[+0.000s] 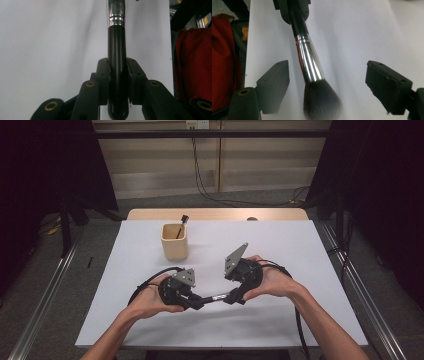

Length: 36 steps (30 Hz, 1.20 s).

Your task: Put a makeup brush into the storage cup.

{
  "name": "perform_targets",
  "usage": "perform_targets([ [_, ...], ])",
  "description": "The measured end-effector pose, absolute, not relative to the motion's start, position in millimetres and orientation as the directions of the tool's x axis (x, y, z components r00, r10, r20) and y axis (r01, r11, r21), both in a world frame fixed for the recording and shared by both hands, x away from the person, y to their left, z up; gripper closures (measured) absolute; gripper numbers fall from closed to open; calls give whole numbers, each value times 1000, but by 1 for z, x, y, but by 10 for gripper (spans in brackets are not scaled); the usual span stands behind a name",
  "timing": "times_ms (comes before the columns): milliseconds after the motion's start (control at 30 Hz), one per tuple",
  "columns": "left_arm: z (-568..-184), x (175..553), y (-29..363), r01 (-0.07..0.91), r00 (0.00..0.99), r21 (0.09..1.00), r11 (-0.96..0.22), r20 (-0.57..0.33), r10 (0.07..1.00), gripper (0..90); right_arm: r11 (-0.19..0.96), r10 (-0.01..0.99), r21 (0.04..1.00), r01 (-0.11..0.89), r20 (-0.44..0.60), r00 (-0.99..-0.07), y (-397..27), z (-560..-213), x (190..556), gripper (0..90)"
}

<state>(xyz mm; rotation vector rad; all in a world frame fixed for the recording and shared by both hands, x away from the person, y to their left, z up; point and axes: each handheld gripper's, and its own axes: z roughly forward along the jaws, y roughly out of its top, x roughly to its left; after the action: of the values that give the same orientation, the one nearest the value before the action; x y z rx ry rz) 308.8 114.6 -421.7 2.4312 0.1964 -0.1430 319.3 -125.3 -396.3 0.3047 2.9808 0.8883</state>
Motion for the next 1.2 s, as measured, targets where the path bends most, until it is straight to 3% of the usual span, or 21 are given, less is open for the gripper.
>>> perform_targets([
  [300, -433, 311, 131, 265, 964, 664, -699, -190, 186, 747, 756, 266, 606, 246, 59, -962, -142, -399, 316, 125],
  [700, -431, 304, 148, 304, 951, 711, -634, -188, 245, 747, 683, 339, 659, 315, 95, -936, -161, -407, 310, 52],
  [1200, -435, 301, 171, 337, 931, 768, -544, -183, 317, 747, 668, 367, 668, 329, 89, -926, -171, -415, 297, 80],
])
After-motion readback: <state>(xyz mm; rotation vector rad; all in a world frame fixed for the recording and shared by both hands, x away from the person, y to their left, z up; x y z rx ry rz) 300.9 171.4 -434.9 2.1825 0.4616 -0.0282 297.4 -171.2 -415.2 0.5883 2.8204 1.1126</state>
